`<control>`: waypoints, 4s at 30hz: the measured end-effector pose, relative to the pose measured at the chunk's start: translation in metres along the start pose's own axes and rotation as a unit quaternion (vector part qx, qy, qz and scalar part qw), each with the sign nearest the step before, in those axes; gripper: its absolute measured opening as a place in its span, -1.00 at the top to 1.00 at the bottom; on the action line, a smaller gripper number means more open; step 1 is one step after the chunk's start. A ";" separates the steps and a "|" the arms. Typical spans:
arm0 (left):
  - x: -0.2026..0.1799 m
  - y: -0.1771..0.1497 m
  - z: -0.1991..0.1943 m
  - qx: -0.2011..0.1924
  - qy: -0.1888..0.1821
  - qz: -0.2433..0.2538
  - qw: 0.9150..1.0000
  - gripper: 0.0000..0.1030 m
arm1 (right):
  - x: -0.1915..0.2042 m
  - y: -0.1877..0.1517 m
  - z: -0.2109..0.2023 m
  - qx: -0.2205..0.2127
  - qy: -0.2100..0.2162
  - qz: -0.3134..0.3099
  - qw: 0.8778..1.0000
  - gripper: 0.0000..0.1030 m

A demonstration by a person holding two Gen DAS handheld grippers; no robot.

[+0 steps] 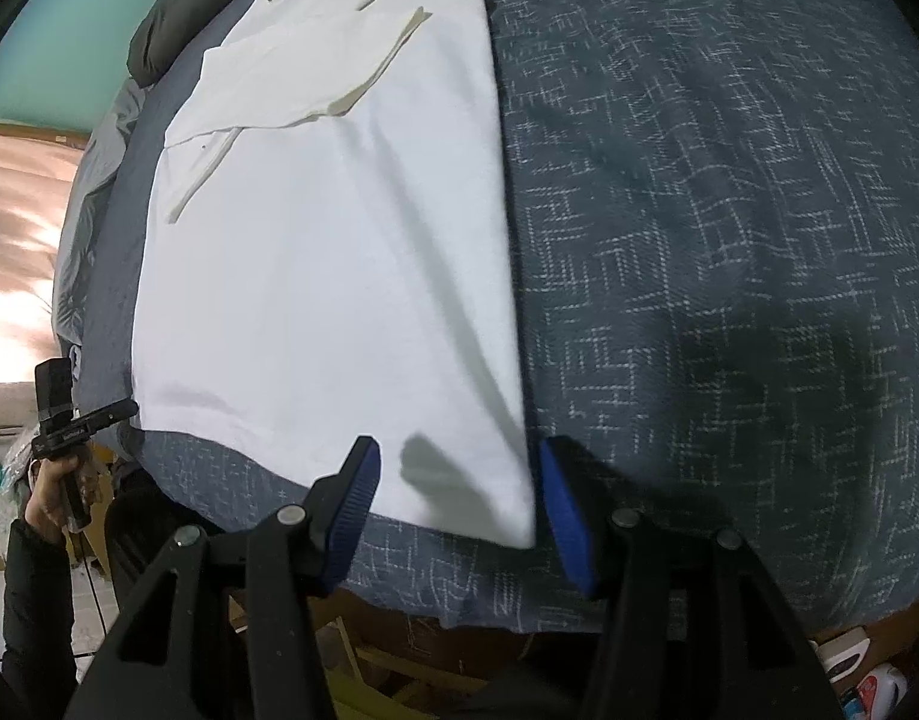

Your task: Fold clothes

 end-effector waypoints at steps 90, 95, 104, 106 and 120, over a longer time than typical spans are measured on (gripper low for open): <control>-0.071 0.054 -0.185 -0.174 -0.045 0.109 0.978 0.91 | 0.067 0.069 -0.181 -0.170 0.177 -0.112 0.963 0.92; -0.054 0.135 -0.188 -0.180 -0.050 0.083 0.979 0.91 | 0.060 0.148 -0.189 -0.183 0.161 -0.096 0.965 0.92; -0.018 0.262 -0.179 -0.183 -0.062 0.039 0.980 0.91 | 0.054 0.276 -0.178 -0.178 0.140 -0.079 0.971 0.92; -0.009 0.285 -0.175 -0.182 -0.064 0.030 0.981 0.91 | 0.050 0.299 -0.173 -0.178 0.138 -0.071 0.972 0.92; 0.030 0.402 -0.135 -0.182 -0.065 -0.007 0.981 0.91 | 0.029 0.422 -0.134 -0.189 0.095 -0.036 0.977 0.92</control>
Point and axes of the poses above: each gripper's, at about its wrist camera, not at the fingertips, and z roughly the way its jaws point, x to its left, y to its top, the point moved 2 cm from there along z, roughly the way its jaws point, and after that the axes turned 12 degrees about x, right-handed, at the moved point
